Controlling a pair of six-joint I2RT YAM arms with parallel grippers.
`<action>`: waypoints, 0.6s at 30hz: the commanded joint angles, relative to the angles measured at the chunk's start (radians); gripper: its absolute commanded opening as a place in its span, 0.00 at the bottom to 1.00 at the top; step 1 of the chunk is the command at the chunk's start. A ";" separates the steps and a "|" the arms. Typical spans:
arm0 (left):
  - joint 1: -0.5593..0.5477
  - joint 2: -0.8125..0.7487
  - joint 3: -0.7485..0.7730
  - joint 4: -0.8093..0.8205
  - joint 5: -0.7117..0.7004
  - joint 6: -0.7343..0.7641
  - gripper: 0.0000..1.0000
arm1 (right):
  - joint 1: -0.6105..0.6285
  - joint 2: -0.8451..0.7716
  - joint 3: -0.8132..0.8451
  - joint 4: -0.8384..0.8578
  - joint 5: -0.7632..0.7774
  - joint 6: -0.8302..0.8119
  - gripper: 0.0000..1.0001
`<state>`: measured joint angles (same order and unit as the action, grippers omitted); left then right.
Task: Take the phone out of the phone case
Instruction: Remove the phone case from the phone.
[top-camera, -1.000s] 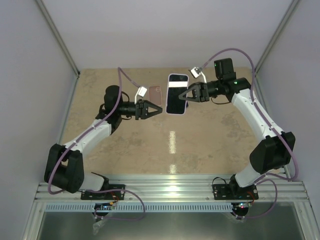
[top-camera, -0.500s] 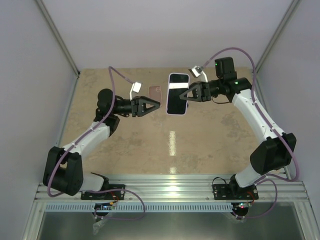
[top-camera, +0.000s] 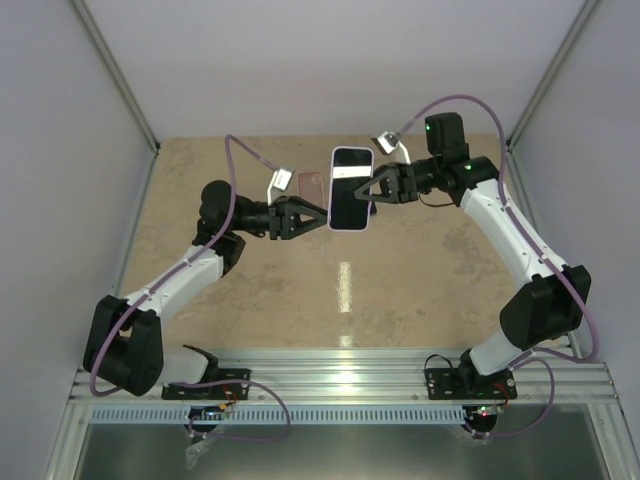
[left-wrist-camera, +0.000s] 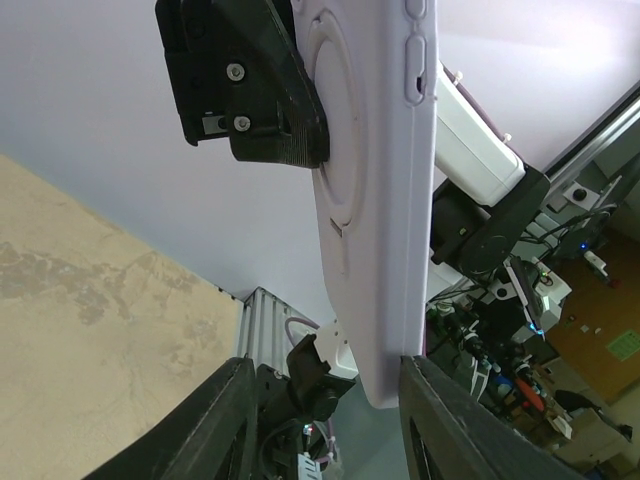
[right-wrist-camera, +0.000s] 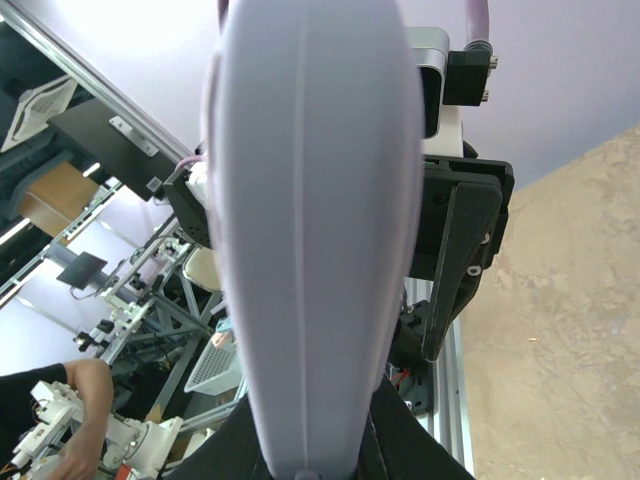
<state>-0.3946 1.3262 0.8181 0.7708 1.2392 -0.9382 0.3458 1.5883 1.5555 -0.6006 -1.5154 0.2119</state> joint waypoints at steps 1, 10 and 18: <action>-0.001 -0.003 0.027 -0.006 0.001 0.033 0.42 | 0.007 -0.024 0.006 0.028 -0.100 0.014 0.01; -0.001 -0.010 0.012 0.053 0.010 -0.006 0.47 | 0.009 -0.009 0.016 0.017 -0.098 0.008 0.01; -0.001 -0.011 0.002 0.081 0.014 -0.018 0.46 | 0.009 -0.007 0.021 0.016 -0.100 0.004 0.01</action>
<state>-0.3946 1.3262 0.8200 0.8028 1.2400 -0.9596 0.3504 1.5883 1.5555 -0.5987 -1.5188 0.2169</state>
